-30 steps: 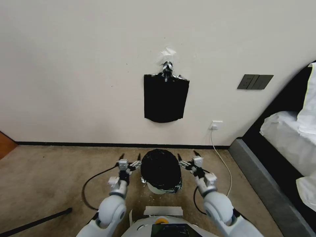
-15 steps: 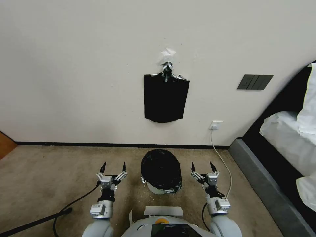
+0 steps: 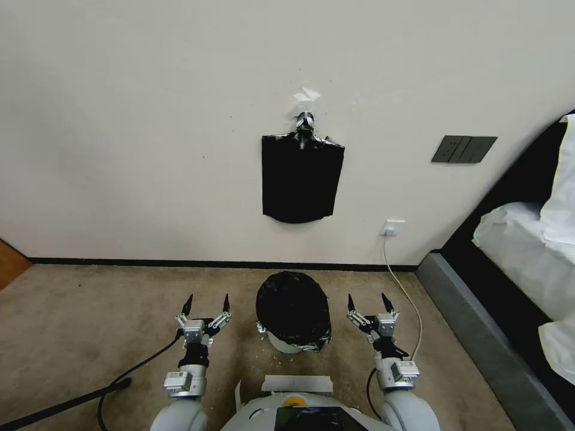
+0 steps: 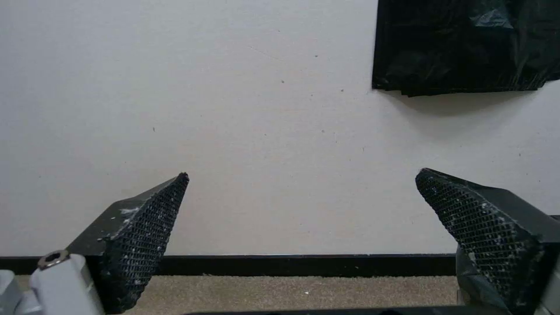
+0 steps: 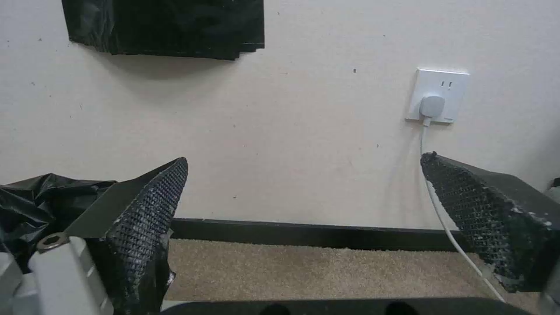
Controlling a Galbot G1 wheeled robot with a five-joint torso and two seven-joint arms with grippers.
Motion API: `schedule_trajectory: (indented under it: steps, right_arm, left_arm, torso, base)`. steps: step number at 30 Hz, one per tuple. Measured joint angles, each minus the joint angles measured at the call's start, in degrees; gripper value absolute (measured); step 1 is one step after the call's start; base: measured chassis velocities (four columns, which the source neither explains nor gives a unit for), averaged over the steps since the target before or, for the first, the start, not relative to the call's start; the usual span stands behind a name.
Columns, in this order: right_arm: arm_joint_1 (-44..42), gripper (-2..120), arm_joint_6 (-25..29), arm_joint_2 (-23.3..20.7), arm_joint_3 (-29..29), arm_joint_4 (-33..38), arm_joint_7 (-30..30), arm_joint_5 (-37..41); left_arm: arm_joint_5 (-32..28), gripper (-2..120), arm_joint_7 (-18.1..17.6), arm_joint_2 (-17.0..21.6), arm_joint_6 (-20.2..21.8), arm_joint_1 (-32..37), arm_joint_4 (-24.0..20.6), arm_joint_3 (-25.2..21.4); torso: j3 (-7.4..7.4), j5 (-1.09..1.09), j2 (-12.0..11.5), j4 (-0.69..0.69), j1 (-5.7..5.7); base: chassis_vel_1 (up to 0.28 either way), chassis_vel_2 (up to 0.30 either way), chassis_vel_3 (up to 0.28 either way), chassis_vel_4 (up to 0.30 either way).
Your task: Place a trash bag onto the trash bin.
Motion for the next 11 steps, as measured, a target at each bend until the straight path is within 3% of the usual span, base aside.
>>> schedule_trajectory:
  steps: [11]
  right_arm:
    - [0.05,100,-0.11,-0.05,-0.06,0.04,0.06,0.08]
  left_arm:
    - [-0.08,100,-0.05,0.03,0.11,-0.05,0.00,0.05]
  torso:
    - [0.00,0.00,0.00,0.00,0.00]
  base:
    - [0.000,0.000,0.000,0.000]
